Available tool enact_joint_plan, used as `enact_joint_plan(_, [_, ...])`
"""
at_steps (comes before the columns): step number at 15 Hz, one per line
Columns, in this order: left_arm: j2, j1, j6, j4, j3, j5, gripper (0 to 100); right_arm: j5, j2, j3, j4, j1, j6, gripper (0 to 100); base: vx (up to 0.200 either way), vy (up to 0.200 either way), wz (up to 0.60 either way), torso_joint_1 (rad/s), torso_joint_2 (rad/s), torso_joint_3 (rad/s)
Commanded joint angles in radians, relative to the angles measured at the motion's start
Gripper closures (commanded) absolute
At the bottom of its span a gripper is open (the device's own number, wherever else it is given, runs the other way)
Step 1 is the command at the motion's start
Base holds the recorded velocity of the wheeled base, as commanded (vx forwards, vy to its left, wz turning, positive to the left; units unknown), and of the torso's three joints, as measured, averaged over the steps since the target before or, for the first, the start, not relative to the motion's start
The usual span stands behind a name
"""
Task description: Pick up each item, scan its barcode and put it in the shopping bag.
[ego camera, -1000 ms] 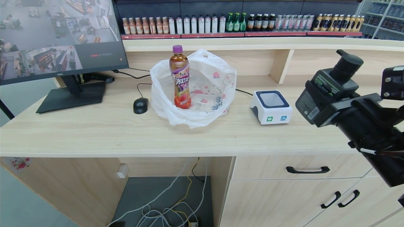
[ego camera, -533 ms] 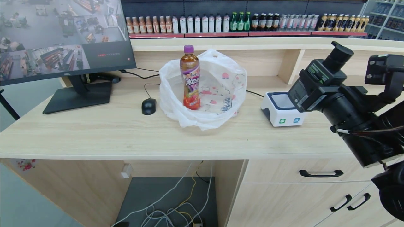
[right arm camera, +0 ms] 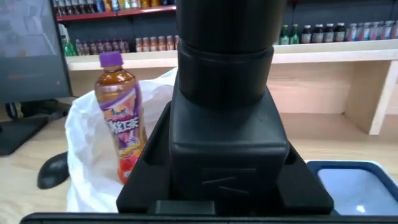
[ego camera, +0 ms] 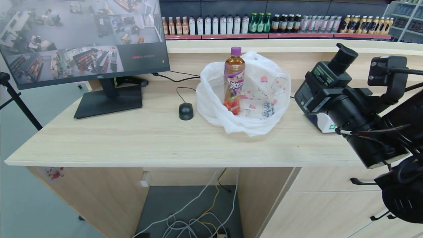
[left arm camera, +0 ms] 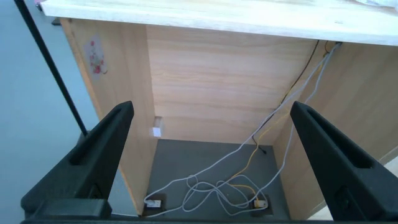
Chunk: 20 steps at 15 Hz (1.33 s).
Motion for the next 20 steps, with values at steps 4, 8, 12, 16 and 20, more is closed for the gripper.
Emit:
enact_joint_plan(4, [0.000,-0.001,0.004,0.000,0.000,0.000,0,0.021,0.009,0.007,-0.001,0.001,-0.002,100,0.000,0.050,0.00,0.001,0.00,0.001])
enact_joint_plan(8, [0.000,-0.001,0.002,0.000,0.000,0.000,0,0.022,0.009,0.005,-0.001,0.006,-0.002,100,0.000,0.000,0.00,0.000,0.00,0.000])
enact_joint_plan(12, [0.000,0.000,0.002,0.000,0.000,0.000,0,0.017,0.032,-0.004,0.009,0.032,-0.004,100,0.000,0.000,0.00,0.000,0.00,0.000])
enact_joint_plan(16, [0.000,-0.001,0.002,0.000,0.000,0.000,0,0.017,0.134,-0.142,0.021,0.027,0.004,100,0.000,0.000,0.00,0.000,0.00,0.000])
enact_joint_plan(20, [0.000,-0.001,0.002,0.000,0.000,0.000,0,0.019,0.242,-0.429,0.219,0.018,0.016,100,0.000,0.000,0.00,0.000,0.00,0.000])
